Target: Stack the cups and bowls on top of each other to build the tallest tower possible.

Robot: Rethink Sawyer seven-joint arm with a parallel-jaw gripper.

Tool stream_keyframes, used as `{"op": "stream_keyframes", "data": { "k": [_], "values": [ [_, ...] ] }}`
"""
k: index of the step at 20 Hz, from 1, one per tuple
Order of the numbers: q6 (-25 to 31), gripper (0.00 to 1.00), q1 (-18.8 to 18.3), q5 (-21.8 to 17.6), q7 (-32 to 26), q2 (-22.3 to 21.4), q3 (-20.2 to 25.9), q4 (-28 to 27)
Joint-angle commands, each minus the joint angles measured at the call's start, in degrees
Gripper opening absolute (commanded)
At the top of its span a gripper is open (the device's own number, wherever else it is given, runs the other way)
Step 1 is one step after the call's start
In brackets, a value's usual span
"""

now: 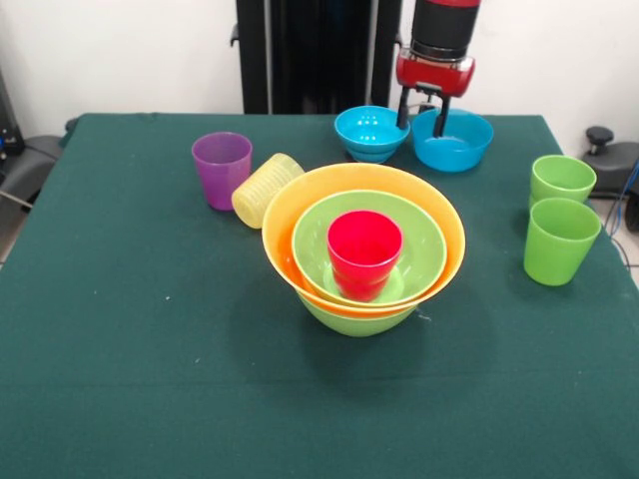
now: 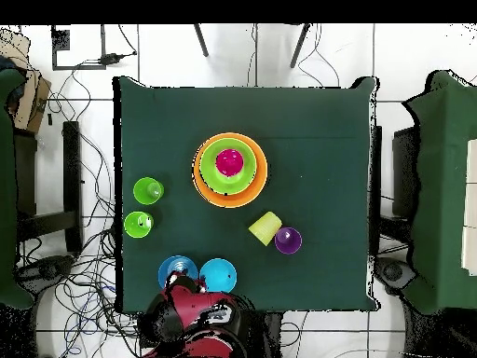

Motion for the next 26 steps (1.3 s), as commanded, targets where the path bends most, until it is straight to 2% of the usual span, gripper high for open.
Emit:
{"op": "stream_keyframes", "data": {
  "k": [1,9,15,17,19,26],
  "values": [
    [-2.50,1.00,1.95,4.85,9.58,1.06,2.79,-4.89],
    [5.09,1.00,5.04,7.26,9.03,-7.64,0.71,-0.34],
    [9.04,1.00,7.08,8.59,8.61,-11.27,-0.77,1.21],
    [11.61,1.00,6.73,8.60,7.90,-13.91,-1.15,1.61],
    [10.61,1.00,5.93,8.32,7.98,-13.39,-0.54,1.76],
    [1.93,1.00,2.71,5.91,8.88,-6.01,2.07,0.05]
  ]
}}
